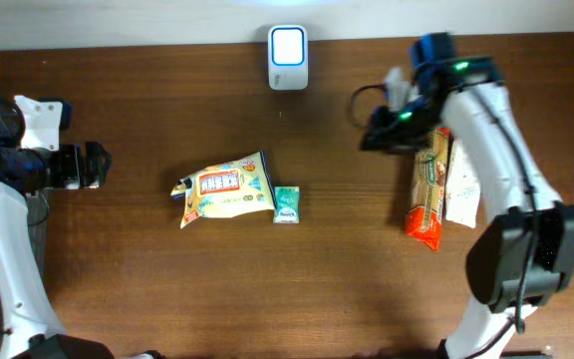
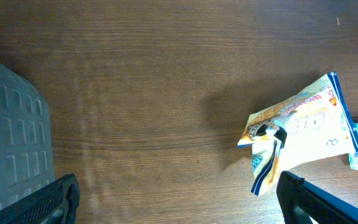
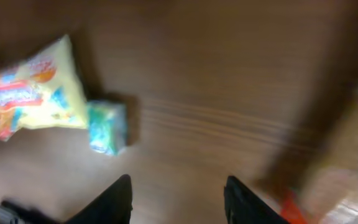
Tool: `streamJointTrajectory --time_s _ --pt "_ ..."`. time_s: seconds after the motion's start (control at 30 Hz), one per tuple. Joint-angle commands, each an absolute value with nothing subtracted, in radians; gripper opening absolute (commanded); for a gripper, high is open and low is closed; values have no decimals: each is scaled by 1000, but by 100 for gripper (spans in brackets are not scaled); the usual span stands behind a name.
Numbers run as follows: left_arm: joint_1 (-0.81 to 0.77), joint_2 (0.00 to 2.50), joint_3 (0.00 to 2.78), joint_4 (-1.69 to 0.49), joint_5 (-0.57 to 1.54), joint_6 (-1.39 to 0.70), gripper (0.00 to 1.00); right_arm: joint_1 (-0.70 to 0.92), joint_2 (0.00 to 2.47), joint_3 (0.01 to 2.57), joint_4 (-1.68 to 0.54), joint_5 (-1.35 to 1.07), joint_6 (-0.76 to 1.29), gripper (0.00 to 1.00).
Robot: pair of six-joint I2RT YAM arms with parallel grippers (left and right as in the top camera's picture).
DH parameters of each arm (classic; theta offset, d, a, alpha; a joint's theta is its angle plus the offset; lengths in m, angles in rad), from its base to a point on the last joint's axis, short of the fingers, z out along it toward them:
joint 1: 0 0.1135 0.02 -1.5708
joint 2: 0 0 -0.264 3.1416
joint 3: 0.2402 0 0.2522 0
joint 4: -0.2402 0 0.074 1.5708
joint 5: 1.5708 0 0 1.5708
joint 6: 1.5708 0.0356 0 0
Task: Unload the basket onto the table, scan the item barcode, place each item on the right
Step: 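Grasp the green-white tissue pack with the right gripper and lift it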
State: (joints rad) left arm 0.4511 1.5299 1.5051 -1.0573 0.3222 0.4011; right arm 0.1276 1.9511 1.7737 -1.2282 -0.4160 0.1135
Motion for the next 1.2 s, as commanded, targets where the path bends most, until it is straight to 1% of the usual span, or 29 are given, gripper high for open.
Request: streamJointTrajectory --time_s 0.0,0.2,0.43,0.53,0.6,0.63,0.73,0.93,1.07,1.17 --pt "455 1531 1504 -1055 326 414 99 247 1938 1629 -1085 -516 195 41" --pt "455 1531 1504 -1055 325 414 99 384 1938 1362 -728 -511 401 41" --pt "455 1531 1504 -1055 326 414 99 459 1938 1199 -522 -459 534 40" --pt "455 1531 1504 -1056 326 414 99 459 1938 1187 -516 -446 540 34" --pt "455 1531 1504 -1055 326 414 99 459 1938 1188 -516 -425 541 32" --pt "455 1531 1504 -1055 326 414 99 458 1938 1188 -524 -401 541 28" --pt "455 1531 1504 -1055 326 414 99 454 1938 1187 -543 -364 566 27" --pt "455 1531 1504 -1055 326 414 99 444 1938 1188 -542 -369 566 27" --pt "455 1531 1504 -1056 326 414 99 446 1938 1188 -497 -478 516 27" --pt "455 1531 1504 -1055 325 414 99 462 1938 1188 -477 -493 509 27"
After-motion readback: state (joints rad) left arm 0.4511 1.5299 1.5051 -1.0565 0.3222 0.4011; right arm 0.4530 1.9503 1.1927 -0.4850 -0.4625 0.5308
